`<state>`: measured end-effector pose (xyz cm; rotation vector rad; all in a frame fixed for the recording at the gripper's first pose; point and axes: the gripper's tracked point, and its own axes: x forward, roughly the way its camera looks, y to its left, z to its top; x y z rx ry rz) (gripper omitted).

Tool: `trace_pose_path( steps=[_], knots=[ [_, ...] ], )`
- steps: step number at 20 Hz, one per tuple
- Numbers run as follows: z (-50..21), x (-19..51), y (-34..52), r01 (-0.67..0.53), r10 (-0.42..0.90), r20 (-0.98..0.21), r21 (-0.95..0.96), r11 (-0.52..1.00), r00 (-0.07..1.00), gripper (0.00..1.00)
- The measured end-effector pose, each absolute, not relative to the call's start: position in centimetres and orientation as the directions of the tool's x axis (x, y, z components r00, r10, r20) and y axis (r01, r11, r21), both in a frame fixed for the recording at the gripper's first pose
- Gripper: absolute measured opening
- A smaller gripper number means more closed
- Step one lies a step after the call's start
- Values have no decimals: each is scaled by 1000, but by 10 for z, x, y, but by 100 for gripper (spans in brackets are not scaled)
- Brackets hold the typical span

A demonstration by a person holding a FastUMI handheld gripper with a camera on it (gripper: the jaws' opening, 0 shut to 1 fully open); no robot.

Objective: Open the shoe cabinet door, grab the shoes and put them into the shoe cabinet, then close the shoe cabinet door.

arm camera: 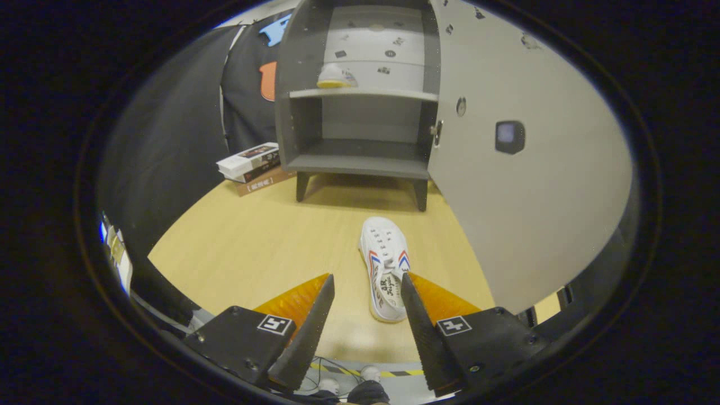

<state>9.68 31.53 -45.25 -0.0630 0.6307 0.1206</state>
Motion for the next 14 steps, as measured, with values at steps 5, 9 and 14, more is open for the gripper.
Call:
trace_pose_path(
  steps=[5, 9, 14],
  knots=[
    [-501, 136, 324, -166, 87, -659, -58, 984, 747, 79],
    [-527, 148, 326, -141, 74, -721, -33, 989, 689, 79],
    [-546, 160, 334, -145, 104, -759, 12, 989, 643, 75]
  ],
)
